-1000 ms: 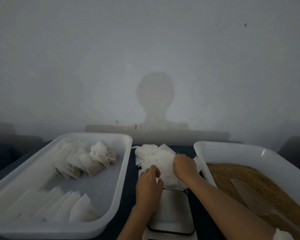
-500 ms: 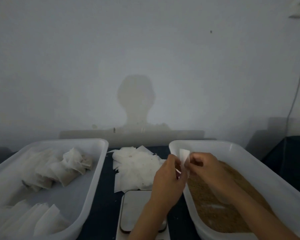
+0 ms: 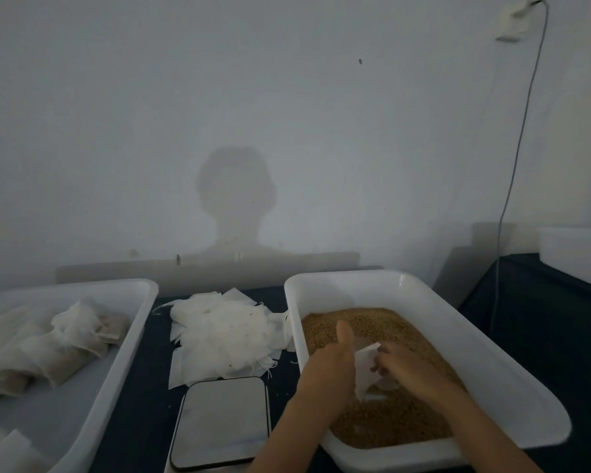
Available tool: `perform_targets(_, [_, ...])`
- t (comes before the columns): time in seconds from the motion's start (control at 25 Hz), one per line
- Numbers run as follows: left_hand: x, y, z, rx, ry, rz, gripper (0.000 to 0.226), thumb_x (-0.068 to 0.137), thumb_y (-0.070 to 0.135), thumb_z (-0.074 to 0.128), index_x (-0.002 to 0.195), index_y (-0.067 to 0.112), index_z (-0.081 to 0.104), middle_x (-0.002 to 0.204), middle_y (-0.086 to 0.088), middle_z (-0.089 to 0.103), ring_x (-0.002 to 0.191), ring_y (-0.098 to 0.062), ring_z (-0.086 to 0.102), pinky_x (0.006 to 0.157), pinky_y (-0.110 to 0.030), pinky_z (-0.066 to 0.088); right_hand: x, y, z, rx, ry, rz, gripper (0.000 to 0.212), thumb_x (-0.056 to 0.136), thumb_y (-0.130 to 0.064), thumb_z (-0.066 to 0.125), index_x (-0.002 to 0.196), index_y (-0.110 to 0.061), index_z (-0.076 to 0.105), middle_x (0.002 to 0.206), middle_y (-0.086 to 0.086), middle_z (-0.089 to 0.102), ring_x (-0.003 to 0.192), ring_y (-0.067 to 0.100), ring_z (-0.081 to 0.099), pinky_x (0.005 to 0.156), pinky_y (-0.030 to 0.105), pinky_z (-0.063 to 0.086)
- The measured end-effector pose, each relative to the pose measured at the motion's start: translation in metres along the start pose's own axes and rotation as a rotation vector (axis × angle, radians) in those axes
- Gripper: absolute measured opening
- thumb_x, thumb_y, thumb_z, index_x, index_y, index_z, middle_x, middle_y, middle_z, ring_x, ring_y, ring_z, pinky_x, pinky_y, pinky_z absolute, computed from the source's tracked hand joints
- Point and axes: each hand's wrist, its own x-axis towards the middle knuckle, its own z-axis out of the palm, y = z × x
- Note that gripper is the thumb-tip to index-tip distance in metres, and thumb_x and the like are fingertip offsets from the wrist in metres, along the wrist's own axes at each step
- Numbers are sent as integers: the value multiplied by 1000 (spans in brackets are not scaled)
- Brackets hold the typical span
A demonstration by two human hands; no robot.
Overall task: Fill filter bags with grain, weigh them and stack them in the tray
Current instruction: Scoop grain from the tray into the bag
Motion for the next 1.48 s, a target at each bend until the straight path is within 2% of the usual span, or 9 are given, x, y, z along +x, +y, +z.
perform_targets(0.12, [-2, -2, -2, 107, -69, 155, 48, 90, 8, 53, 131, 14, 29, 98, -13, 64, 82, -28, 62, 67, -35, 48, 8, -2, -11, 226, 117, 160, 20, 97, -21, 45, 92, -10, 61, 97, 9, 63, 85, 22, 58, 68, 28, 44])
perform_targets(0.2, [-3, -1, -2, 90, -87, 180, 36, 89, 4, 51, 121, 15, 37, 91, -12, 61, 76, -24, 57, 59, -32, 41, 14, 13, -20, -65, 205, 143, 16, 95, -25, 50, 85, -14, 55, 90, 8, 61, 80, 20, 57, 68, 30, 42])
perform_targets(0.32, [-1, -1, -1, 113, -107, 144, 25, 91, 1, 48, 114, 11, 45, 98, -12, 61, 84, -25, 58, 66, -31, 42, 16, 30, -33, -469, 68, 117, 22, 84, -34, 66, 84, -21, 48, 86, -1, 55, 76, 14, 51, 66, 26, 38])
perform_targets(0.52, [2, -1, 5, 102, -87, 27, 21, 93, 6, 47, 112, 6, 54, 112, -10, 61, 101, -24, 59, 82, -29, 46, 11, 33, -47, -563, -175, 9, 28, 74, -48, 73, 83, -32, 51, 91, -10, 55, 89, 12, 55, 71, 20, 43])
perform_targets(0.76, [2, -2, 7, 78, -28, 32, 18, 92, 13, 45, 95, 4, 60, 102, -10, 61, 93, -20, 56, 72, -26, 43, 4, 40, -42, -692, -130, -63, 17, 90, -47, 54, 86, -33, 46, 89, -12, 52, 84, 8, 52, 69, 19, 40])
perform_targets(0.88, [2, -4, 8, 92, -4, 17, 24, 97, 20, 44, 99, 5, 61, 106, -8, 61, 98, -19, 55, 78, -27, 44, -1, 32, -48, -786, -46, -95, 19, 96, -41, 47, 90, -23, 52, 87, -9, 55, 76, 7, 50, 64, 19, 37])
perform_targets(0.96, [3, -4, 7, 94, 3, 0, 23, 99, 22, 43, 106, 6, 58, 113, -7, 56, 104, -19, 52, 84, -28, 43, -6, 23, -66, -810, 19, -70, 24, 97, -40, 45, 78, -26, 43, 77, -10, 49, 66, 4, 45, 58, 17, 34])
perform_targets(1.2, [0, 3, 6, 218, -66, 15, 33, 96, 13, 44, 128, 4, 43, 129, -12, 45, 120, -24, 43, 99, -34, 42, -12, 6, -99, -1140, -46, 233, 29, 94, -37, 45, 71, -20, 42, 70, -9, 43, 54, 2, 39, 43, 15, 28])
perform_targets(1.48, [-2, 8, 1, 262, -147, 38, 40, 89, 2, 52, 128, 1, 41, 130, -17, 44, 120, -28, 42, 101, -36, 43, 33, 18, -65, -931, -27, 177, 32, 94, -22, 44, 63, -21, 40, 69, -7, 41, 56, 6, 36, 50, 18, 28])
